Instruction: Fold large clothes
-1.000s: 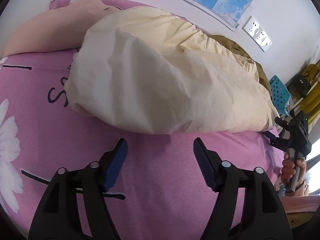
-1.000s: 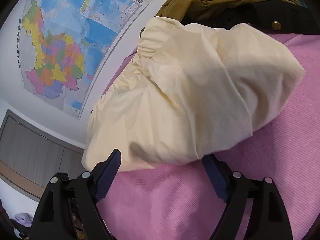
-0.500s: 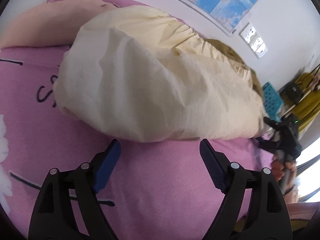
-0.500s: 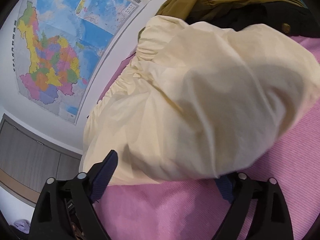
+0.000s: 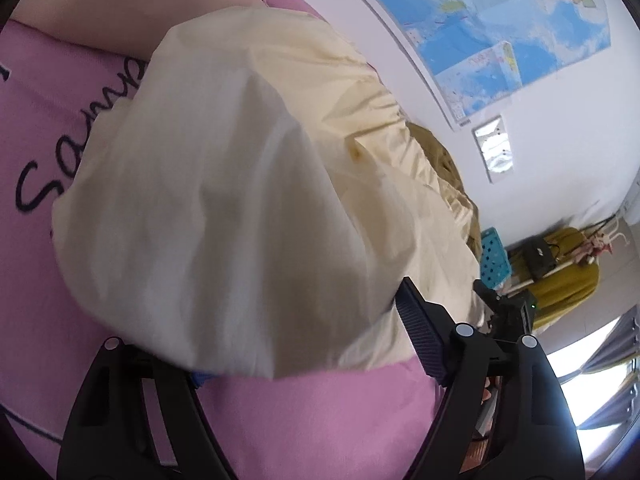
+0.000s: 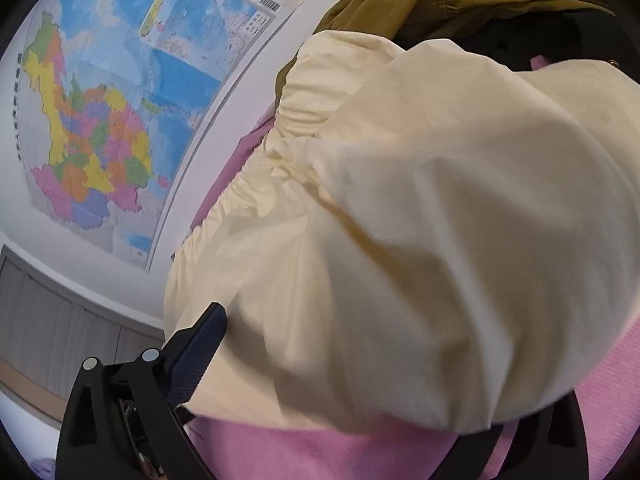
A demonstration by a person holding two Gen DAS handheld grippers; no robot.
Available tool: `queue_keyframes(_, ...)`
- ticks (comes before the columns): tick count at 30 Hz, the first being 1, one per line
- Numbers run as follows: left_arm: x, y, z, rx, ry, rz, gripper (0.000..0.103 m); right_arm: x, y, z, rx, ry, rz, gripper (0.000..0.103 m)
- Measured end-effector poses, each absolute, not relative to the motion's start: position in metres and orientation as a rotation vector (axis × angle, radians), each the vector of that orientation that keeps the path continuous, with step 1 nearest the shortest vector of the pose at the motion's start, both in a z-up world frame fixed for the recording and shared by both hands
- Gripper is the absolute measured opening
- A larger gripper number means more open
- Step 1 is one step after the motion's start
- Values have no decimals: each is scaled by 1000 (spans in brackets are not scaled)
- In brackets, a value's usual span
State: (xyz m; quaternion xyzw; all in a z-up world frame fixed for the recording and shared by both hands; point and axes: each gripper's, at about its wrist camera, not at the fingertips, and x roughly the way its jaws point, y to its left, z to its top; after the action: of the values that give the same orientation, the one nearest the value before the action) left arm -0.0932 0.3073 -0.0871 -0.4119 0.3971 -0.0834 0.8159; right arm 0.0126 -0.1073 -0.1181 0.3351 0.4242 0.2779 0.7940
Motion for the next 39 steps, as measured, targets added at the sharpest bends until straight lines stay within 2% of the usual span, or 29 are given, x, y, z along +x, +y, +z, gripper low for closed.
queue_keyframes(16, -68, 297, -80, -769, 899, -104, 78, 30, -85, -116, 726, 866, 480, 98)
queue_keyframes(23, -65, 299, -81, -766, 899, -118, 78, 30, -91, -116, 793, 859, 507, 98)
queue_keyframes(36, -58, 306, -84, -816, 898, -154, 80, 36, -73, -113, 714, 833, 422, 98)
queue_keyframes(37, -57, 307, -84, -826, 901, -154, 80, 37, -72, -112, 706, 833, 426, 94)
queue_keyframes(38, -56, 308, -84, -830, 904, -151, 76, 37, -72, -111, 694, 829, 430, 82)
queue_keyframes(39, -55, 309, -85, -830, 909, -150, 72, 37, -74, -110, 690, 825, 430, 78)
